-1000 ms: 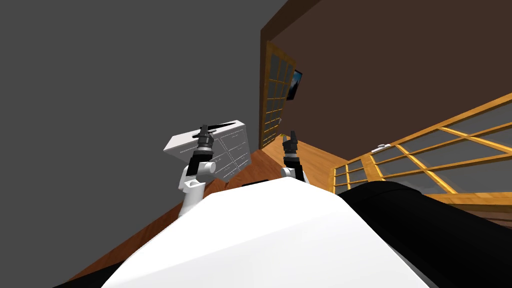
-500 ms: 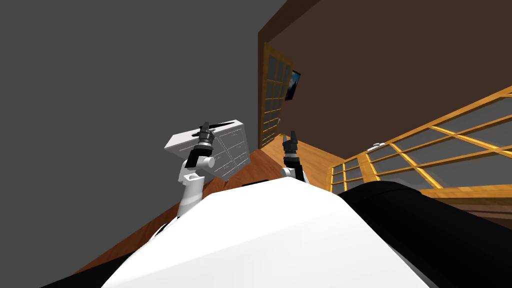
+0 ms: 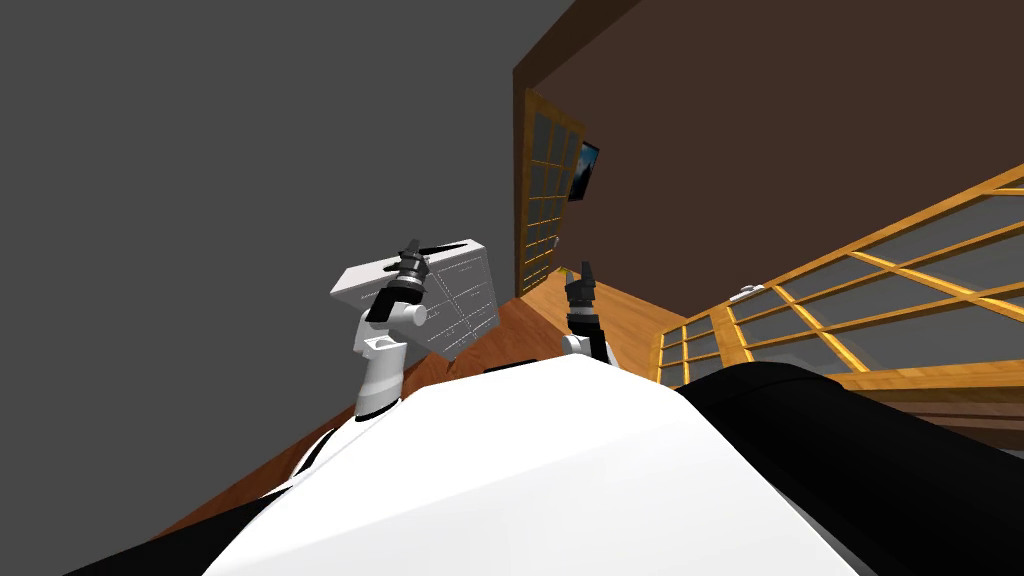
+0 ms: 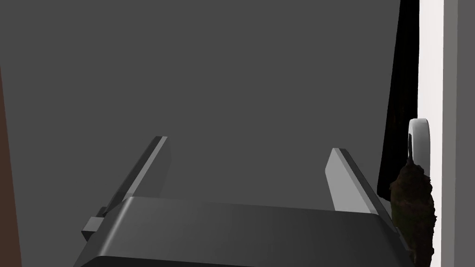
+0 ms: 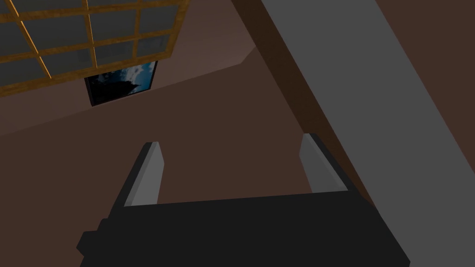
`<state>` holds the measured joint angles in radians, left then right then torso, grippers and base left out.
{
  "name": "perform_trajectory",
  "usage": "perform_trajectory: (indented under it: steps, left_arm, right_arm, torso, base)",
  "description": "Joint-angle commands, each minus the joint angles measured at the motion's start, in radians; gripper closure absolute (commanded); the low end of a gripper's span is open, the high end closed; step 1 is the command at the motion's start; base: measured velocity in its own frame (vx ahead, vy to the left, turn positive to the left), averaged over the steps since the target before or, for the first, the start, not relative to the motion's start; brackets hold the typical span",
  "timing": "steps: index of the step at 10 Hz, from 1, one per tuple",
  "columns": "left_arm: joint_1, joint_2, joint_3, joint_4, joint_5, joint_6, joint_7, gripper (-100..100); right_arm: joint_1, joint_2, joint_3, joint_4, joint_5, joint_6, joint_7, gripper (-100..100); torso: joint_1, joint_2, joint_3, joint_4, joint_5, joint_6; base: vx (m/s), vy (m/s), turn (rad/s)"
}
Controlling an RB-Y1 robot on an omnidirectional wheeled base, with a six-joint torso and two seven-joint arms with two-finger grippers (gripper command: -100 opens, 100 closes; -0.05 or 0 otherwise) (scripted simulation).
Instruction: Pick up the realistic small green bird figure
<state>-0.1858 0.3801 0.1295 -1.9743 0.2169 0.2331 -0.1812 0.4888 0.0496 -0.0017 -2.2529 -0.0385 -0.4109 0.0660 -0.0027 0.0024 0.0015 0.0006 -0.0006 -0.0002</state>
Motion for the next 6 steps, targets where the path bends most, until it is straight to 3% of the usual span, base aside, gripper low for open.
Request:
perform_trajectory:
  steps: [1,2,3,5,6]
  left_arm:
    - [-0.024,0.014,0.004,0.010,0.013,0.050,0.000,-100]
    - [-0.024,0.014,0.004,0.010,0.013,0.064,0.000,-100]
    - [-0.072,0.037,0.010,0.039,0.035,0.098,-0.001,-100]
    - [-0.081,0.037,0.010,0.039,0.035,0.145,-0.001,-100]
    - [-0.130,0.059,0.014,0.069,0.057,0.178,-0.001,-100]
  right_arm:
    - [0.000,0.000,0.000,0.000,0.000,0.000,0.000,0]
    - [0.000,0.000,0.000,0.000,0.000,0.000,0.000,0]
    - [0.000,0.000,0.000,0.000,0.000,0.000,0.000,0]
    - [0.000,0.000,0.000,0.000,0.000,0.000,0.000,0]
    - [0.000,0.000,0.000,0.000,0.000,0.000,0.000,0]
  torso:
    - [0.000,0.000,0.000,0.000,0.000,0.000]
    - [0.000,0.000,0.000,0.000,0.000,0.000]
    - [0.002,-0.001,-0.001,0.000,0.000,0.000]
    - [0.001,-0.001,0.000,0.000,0.000,0.000]
    - [0.002,-0.001,-0.001,0.000,0.000,0.000]
  base:
    - [-0.044,-0.043,0.006]
    - [-0.016,-0.016,0.001]
    - [-0.036,-0.041,0.015]
    - [-0.024,-0.028,0.006]
    - [-0.032,-0.032,0.020]
